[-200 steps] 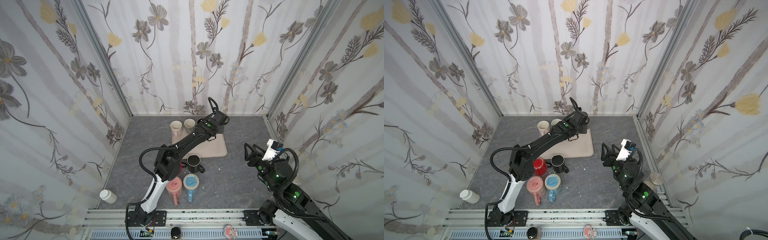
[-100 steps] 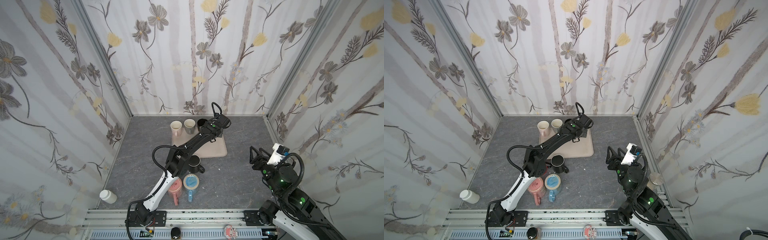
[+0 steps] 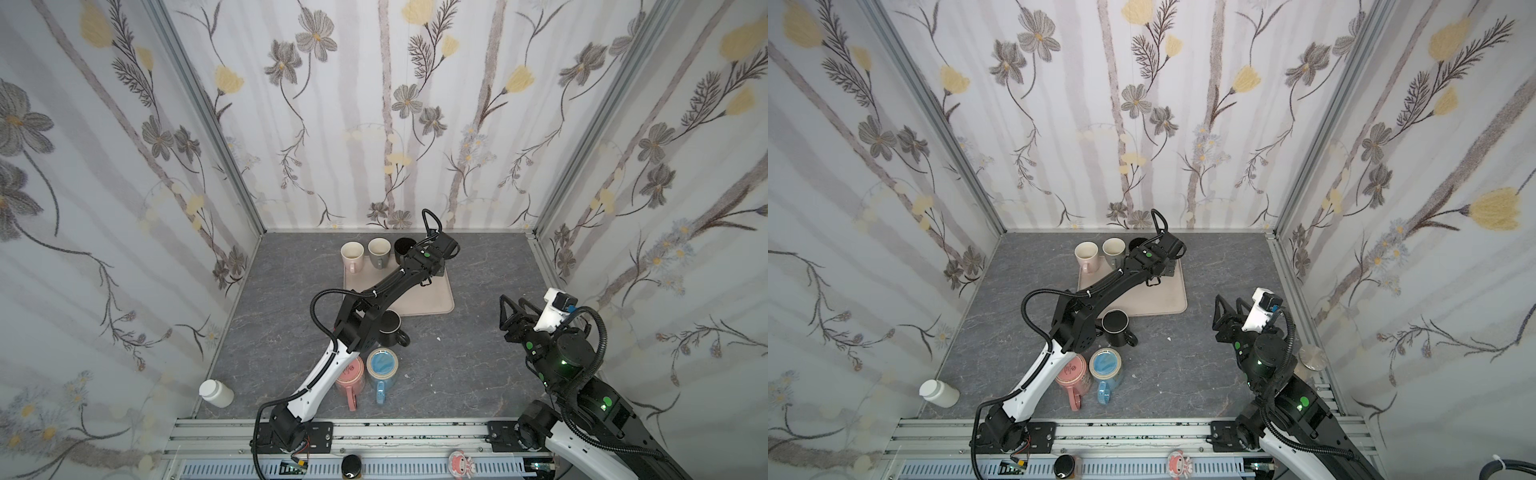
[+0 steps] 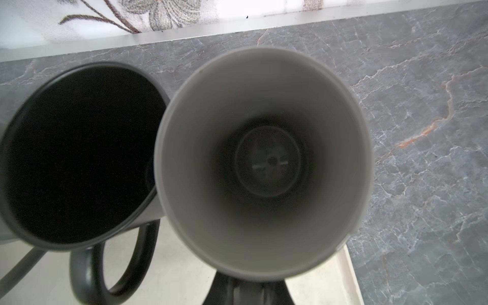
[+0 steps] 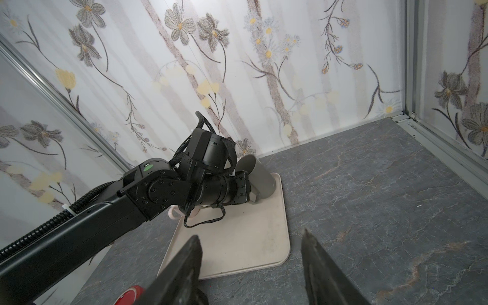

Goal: Turn the mug right side up
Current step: Place the mug on the tray.

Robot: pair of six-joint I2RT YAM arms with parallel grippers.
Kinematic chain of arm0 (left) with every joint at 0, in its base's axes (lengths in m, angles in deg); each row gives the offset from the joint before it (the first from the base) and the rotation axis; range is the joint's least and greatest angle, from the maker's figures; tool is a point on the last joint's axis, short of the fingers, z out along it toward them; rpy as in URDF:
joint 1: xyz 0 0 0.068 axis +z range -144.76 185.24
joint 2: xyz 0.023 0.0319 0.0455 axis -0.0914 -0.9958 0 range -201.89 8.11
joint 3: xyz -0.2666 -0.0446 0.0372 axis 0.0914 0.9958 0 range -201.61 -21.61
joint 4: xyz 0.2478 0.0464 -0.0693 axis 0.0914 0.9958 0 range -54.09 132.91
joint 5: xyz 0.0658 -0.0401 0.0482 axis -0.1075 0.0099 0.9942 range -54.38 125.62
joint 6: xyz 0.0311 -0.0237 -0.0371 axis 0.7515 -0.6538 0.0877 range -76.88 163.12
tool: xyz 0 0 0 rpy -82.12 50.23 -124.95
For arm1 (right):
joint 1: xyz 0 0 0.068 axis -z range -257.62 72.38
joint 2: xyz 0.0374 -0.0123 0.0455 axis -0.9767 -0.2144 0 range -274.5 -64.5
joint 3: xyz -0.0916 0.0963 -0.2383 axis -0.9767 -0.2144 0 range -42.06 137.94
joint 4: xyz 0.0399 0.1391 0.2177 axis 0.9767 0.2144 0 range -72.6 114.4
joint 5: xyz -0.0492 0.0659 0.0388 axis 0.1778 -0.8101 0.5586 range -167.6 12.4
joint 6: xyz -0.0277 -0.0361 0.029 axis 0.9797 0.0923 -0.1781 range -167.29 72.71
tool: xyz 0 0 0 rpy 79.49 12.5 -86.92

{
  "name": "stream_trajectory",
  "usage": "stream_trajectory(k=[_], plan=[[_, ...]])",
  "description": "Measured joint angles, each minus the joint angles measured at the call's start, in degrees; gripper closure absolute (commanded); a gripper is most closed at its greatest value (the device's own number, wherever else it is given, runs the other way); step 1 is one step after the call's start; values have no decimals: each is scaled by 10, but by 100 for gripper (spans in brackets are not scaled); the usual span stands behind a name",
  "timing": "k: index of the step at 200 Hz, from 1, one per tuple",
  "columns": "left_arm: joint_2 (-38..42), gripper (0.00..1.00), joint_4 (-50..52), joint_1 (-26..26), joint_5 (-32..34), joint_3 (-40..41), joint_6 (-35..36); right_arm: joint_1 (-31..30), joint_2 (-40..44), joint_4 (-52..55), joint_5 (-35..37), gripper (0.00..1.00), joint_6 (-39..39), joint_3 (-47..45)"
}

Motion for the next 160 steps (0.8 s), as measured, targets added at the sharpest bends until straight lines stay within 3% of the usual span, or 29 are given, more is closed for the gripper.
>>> stream_trajectory(k=[41,93,123,146,160], plan=[[-1,52,-35,1,3,-3,0,0,3,3,0,37,-1,-8],[11,41,-52,-1,-3,12,-5,0,0,3,-5,32,-7,-10],[95,25,-114,-13,-14,138,-6,0,-22,-2,-55,30,-6,-17],[220,16,-179,-19,-32,286,-9,0,-49,-9,-116,29,4,-34],[311,5,-209,-18,-37,360,-11,0,-80,-14,-155,29,13,-39]])
